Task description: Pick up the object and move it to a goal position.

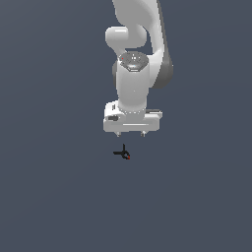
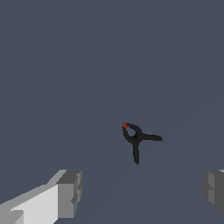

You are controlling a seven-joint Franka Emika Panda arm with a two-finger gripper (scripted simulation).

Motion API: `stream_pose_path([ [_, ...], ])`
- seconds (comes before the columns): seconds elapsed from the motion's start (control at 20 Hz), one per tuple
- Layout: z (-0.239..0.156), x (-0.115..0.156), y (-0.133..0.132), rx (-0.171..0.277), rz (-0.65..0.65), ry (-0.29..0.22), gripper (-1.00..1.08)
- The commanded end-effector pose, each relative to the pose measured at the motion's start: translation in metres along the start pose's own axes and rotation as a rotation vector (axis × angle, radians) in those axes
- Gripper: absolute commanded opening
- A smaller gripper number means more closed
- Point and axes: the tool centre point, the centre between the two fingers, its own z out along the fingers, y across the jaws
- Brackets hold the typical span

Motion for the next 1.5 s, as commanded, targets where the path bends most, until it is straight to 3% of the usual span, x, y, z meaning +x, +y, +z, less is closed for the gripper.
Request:
stream_pose_path([
  [0.0, 0.000, 0.000, 0.000, 0.000, 0.000, 0.000, 1.00],
  [0.85, -0.011, 0.008, -0.005, -0.019, -0.036, 0.014, 1.00],
  [1.45, 0.023, 0.007, 0.006, -0.023, -0.220, -0.001, 1.00],
])
